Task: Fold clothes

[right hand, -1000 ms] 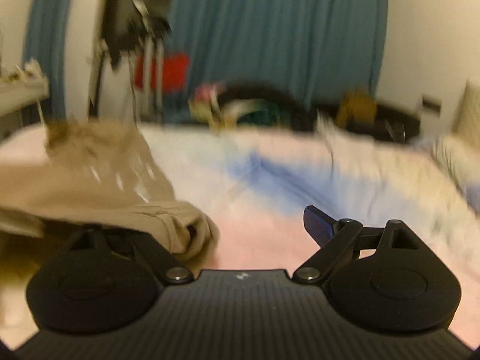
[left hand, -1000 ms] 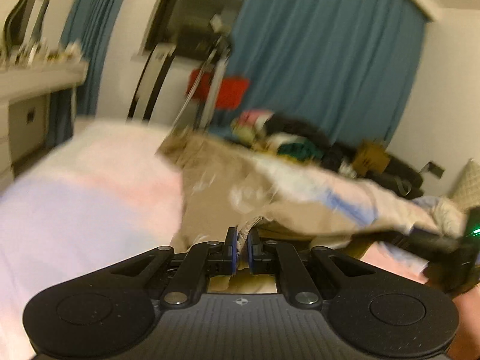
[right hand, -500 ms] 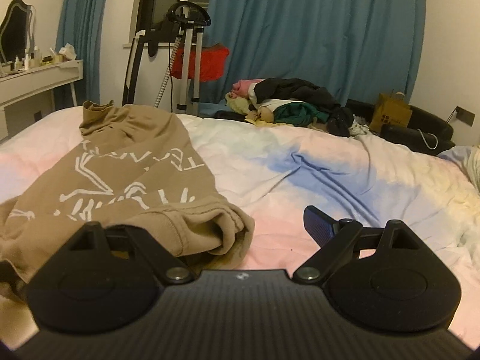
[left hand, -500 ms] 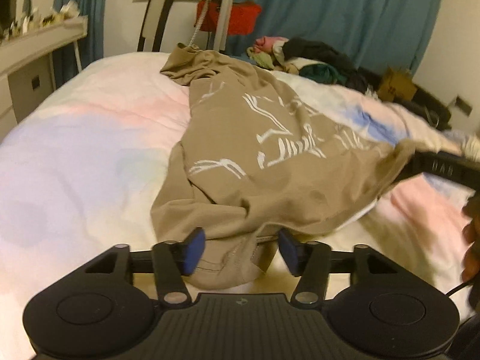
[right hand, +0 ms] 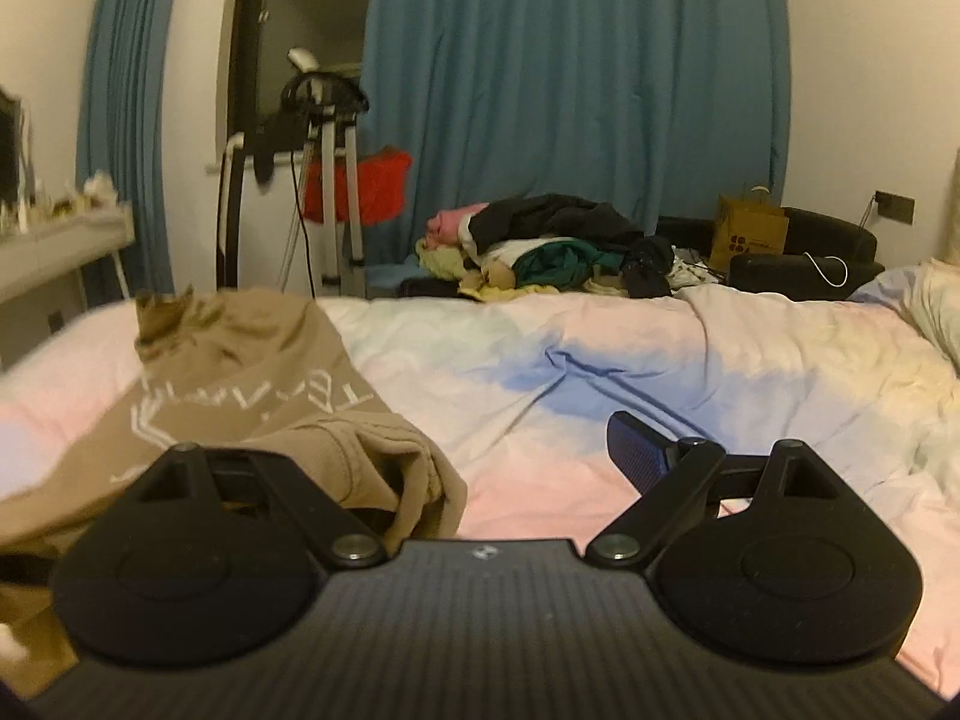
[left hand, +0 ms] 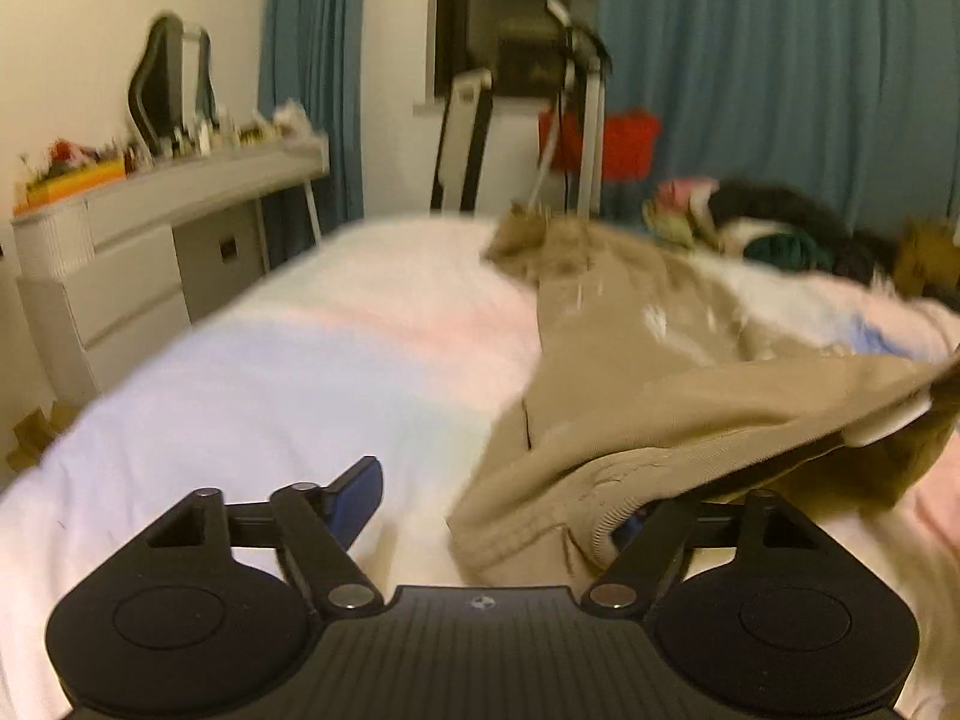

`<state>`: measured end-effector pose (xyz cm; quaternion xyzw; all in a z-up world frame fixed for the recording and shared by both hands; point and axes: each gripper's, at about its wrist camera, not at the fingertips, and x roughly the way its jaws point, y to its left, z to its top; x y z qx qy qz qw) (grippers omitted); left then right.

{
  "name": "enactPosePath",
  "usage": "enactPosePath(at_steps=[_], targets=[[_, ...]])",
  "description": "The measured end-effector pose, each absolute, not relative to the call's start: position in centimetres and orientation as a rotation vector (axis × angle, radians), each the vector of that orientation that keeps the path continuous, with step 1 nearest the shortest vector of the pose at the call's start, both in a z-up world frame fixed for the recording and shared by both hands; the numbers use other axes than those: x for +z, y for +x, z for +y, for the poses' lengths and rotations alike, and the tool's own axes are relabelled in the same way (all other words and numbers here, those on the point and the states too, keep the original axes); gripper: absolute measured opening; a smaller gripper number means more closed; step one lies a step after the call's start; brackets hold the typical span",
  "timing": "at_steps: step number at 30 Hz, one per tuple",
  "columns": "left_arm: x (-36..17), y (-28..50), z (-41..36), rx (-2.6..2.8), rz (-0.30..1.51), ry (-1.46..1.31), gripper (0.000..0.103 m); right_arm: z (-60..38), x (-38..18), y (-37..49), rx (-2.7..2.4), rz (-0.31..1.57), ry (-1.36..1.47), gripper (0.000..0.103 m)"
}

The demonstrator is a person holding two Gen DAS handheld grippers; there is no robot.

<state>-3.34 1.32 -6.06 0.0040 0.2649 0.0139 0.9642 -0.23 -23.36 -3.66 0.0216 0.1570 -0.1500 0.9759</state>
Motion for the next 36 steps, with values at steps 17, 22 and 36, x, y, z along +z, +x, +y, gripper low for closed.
enactPosePath(at_steps=[17,22,36], targets=[[-2.4,-6.6,1.6,0.090,0.370,0.033,0.089,-25.8,-6.1,1.0,-0.302,0.571,0.127,0.089],[1.8,-9.7,1.9,0.097,0.183,0.010,0.091,-26.7,-0.8,-3.6,-0.305,0.355,0.262,0.089],[27.6,-19.4,6.7,0.101,-0.272,-0.221,0.091,-23.0,26.2,-11.5,-0.157,-0.072,0.081,0.089]])
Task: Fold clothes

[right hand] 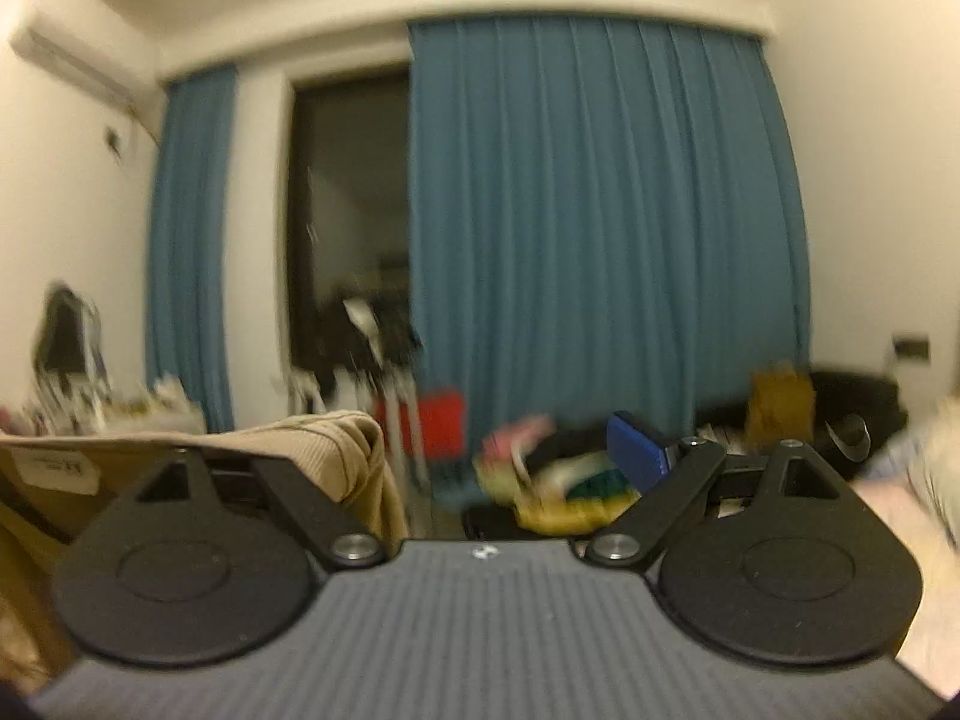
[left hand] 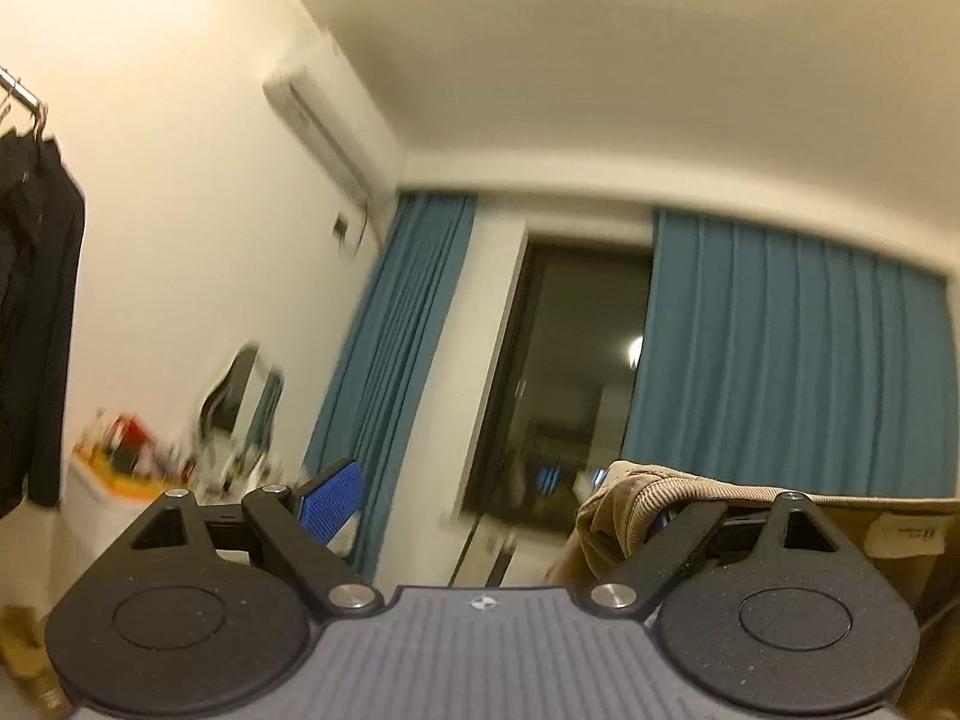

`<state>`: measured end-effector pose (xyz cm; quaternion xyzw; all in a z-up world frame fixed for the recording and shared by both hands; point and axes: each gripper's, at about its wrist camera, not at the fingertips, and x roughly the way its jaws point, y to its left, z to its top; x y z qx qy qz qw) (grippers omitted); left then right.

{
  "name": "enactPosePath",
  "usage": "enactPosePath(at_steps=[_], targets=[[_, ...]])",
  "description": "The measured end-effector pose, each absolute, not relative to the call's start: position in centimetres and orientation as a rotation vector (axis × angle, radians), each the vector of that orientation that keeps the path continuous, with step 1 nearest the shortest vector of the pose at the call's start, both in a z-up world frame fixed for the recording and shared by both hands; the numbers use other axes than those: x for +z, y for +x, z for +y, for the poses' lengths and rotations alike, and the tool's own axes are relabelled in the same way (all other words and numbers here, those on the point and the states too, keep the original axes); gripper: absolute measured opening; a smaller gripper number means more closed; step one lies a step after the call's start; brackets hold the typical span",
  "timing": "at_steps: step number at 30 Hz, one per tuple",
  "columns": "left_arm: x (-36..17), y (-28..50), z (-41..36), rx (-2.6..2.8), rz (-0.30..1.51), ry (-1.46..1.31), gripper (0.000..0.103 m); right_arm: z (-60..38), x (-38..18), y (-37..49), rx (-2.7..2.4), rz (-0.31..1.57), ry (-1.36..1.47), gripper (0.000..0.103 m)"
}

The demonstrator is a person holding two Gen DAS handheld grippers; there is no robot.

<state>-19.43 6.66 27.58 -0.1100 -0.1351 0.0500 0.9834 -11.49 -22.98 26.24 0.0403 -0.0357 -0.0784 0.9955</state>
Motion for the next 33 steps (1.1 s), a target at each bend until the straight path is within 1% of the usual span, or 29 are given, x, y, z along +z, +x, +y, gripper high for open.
enactPosePath(at_steps=[3,8,9,11,12,14,16,18,23,29,33], targets=[[34.1,-21.4,7.6,0.070,-0.334,-0.228,0.092,-22.5,33.3,-14.1,-0.113,-0.155,0.066,0.089],[43.2,-24.3,9.5,-0.058,-0.394,-0.262,0.096,-23.2,41.7,-17.8,-0.039,-0.244,0.093,0.092],[44.5,-24.4,9.8,-0.101,-0.392,-0.278,0.097,-23.8,43.1,-18.6,-0.011,-0.258,0.120,0.092],[46.4,-24.3,10.0,-0.157,-0.374,-0.299,0.098,-24.5,44.9,-19.2,0.006,-0.274,0.138,0.095],[46.6,-23.8,9.9,-0.172,-0.349,-0.312,0.098,-24.7,45.4,-19.4,0.005,-0.275,0.137,0.098],[46.8,-22.7,9.8,-0.201,-0.297,-0.340,0.098,-24.8,45.6,-19.5,0.008,-0.260,0.124,0.098],[45.4,-21.0,9.6,-0.224,-0.224,-0.371,0.098,-25.1,44.7,-18.9,0.004,-0.227,0.122,0.098],[43.0,-19.0,9.0,-0.230,-0.178,-0.379,0.099,-25.4,43.2,-17.9,0.006,-0.186,0.124,0.098],[35.9,-12.0,7.2,-0.214,-0.060,-0.346,0.099,-26.2,36.9,-11.9,-0.039,-0.058,0.103,0.098],[27.3,0.8,5.1,-0.176,0.061,-0.332,0.099,-28.1,29.3,-0.8,-0.075,0.098,0.130,0.098],[23.0,13.6,3.5,-0.132,0.106,-0.317,0.099,-29.1,25.0,8.2,-0.139,0.132,0.118,0.098]])
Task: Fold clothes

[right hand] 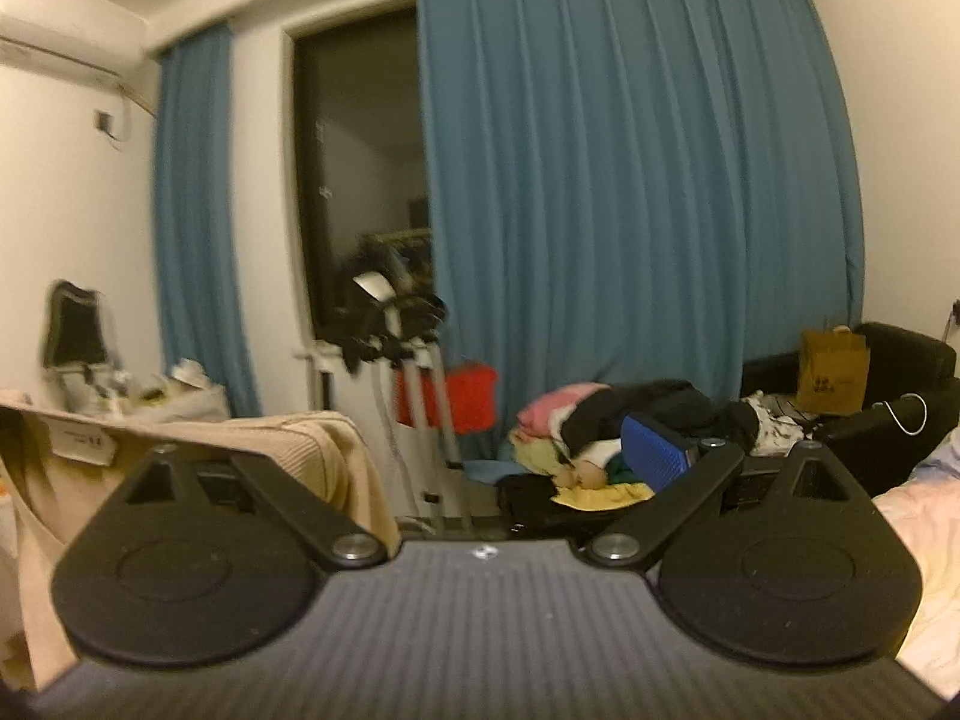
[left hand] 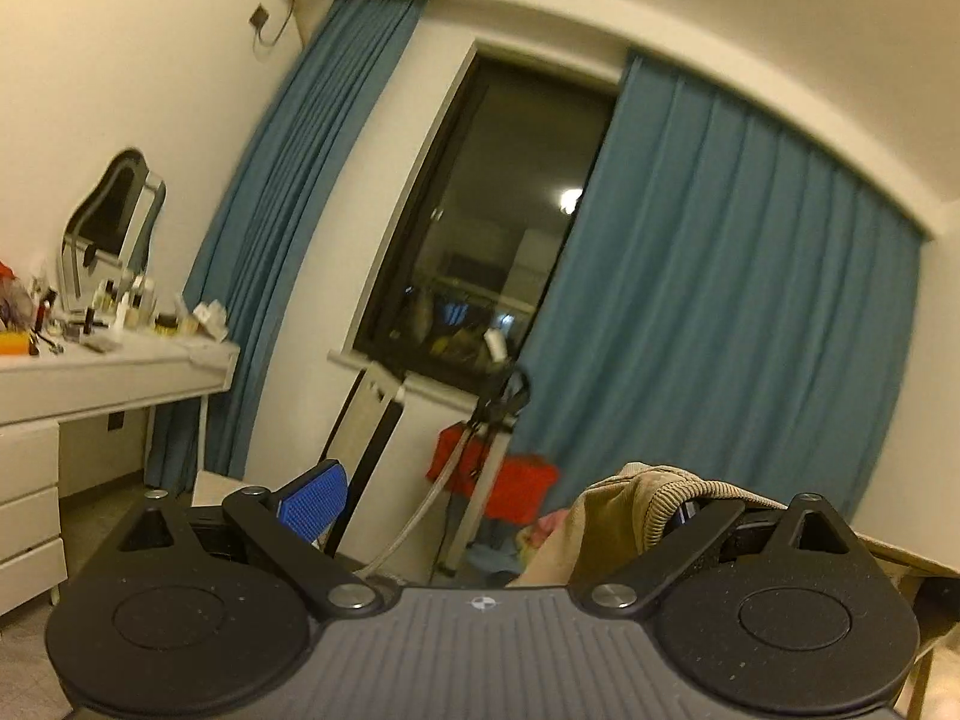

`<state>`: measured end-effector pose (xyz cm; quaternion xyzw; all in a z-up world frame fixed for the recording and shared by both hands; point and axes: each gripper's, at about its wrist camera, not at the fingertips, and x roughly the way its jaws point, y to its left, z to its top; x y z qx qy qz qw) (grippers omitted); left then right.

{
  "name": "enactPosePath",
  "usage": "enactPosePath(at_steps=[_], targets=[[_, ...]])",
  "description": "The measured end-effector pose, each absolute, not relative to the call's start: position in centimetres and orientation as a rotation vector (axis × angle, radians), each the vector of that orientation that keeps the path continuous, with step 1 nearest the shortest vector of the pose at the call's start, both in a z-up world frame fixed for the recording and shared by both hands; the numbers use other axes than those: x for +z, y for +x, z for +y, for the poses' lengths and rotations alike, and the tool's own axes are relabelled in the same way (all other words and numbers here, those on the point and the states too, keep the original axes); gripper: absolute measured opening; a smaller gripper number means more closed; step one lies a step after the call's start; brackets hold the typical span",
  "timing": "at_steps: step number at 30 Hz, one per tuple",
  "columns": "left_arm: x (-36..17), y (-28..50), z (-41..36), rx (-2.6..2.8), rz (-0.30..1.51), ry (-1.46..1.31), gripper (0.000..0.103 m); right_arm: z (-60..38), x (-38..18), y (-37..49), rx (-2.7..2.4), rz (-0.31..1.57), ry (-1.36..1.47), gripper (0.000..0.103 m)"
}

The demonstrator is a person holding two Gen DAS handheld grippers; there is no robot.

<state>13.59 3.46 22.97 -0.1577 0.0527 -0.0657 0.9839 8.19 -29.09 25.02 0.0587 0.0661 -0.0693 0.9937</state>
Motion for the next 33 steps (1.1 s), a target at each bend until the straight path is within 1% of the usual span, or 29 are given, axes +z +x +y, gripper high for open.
enactPosePath(at_steps=[3,5,8,10,14,15,18,21,22,25,27,30,33], targets=[[18.9,23.5,1.6,-0.105,0.143,-0.308,0.099,-30.2,22.0,15.8,-0.211,0.135,0.097,0.098],[15.4,30.7,-0.4,-0.091,0.182,-0.294,0.099,-31.2,18.7,21.0,-0.251,0.137,0.113,0.098],[9.0,40.4,-3.2,-0.083,0.274,-0.260,0.099,-32.9,12.3,28.4,-0.286,0.193,0.132,0.098],[3.9,46.5,-4.9,-0.082,0.371,-0.241,0.099,-34.1,7.6,33.0,-0.298,0.255,0.132,0.098],[-5.3,54.8,-6.0,-0.114,0.562,-0.226,0.099,-36.0,-1.2,39.3,-0.271,0.415,0.120,0.098],[-7.0,56.1,-6.3,-0.117,0.613,-0.213,0.099,-36.4,-3.4,40.8,-0.263,0.457,0.115,0.098],[-10.6,59.0,-7.2,-0.132,0.776,-0.154,0.098,-36.8,-6.9,43.7,-0.220,0.596,0.124,0.098],[-11.7,59.7,-8.9,-0.122,0.866,0.011,0.099,-36.5,-7.8,45.3,-0.183,0.719,0.119,0.098],[-11.1,58.3,-9.2,-0.150,0.899,0.039,0.100,-36.4,-8.1,45.7,-0.171,0.760,0.118,0.098],[-10.5,58.0,-10.1,-0.218,0.979,0.090,0.103,-35.8,-8.4,46.9,-0.132,0.873,0.098,0.098],[-9.8,57.9,-10.4,-0.250,1.017,0.117,0.103,-34.9,-7.9,46.9,-0.098,0.906,0.057,0.098],[-8.3,56.8,-10.4,-0.282,1.009,0.120,0.103,-33.9,-6.5,46.0,-0.068,0.900,0.045,0.098],[-5.9,53.9,-10.6,-0.296,0.916,0.135,0.103,-33.0,-5.0,44.3,-0.045,0.852,0.079,0.098]])
